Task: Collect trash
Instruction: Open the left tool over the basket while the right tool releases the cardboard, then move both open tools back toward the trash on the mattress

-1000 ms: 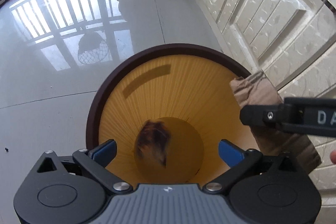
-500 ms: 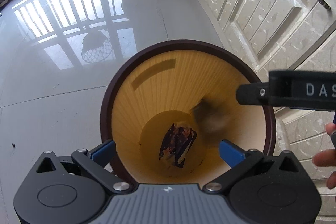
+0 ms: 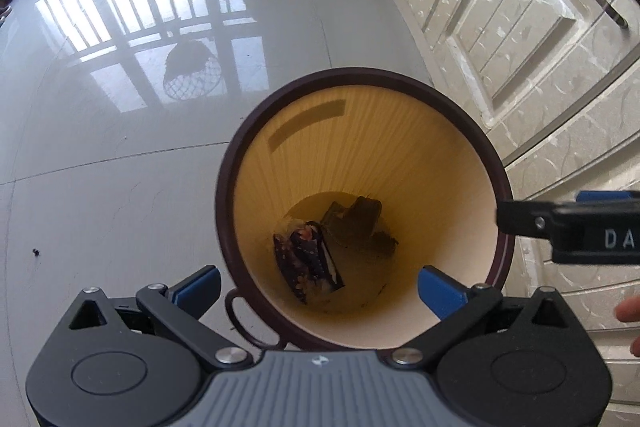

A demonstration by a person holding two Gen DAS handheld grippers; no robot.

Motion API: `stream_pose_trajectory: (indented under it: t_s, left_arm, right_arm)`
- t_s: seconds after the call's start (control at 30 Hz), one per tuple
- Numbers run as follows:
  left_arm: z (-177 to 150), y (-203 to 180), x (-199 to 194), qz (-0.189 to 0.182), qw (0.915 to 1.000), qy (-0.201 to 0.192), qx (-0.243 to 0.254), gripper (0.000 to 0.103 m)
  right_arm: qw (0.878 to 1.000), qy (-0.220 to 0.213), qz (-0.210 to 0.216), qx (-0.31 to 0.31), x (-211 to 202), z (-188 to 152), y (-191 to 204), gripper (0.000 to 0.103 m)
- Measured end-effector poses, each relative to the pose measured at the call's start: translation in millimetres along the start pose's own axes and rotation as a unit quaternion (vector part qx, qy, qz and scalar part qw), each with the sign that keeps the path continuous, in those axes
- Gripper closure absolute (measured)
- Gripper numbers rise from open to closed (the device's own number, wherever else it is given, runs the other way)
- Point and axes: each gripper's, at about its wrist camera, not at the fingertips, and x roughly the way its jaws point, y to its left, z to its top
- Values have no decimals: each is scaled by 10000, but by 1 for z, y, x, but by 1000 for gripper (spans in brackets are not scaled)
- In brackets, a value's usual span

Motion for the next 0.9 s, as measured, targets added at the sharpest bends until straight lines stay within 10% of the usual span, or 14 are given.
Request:
stream_pose_trajectory:
  t_s: [0.9]
  left_arm:
    - [-22,15,-98,353,9975,-328,-514,0]
  right_arm:
    - [9971,-314,-209,-661,-103,-27,17,0]
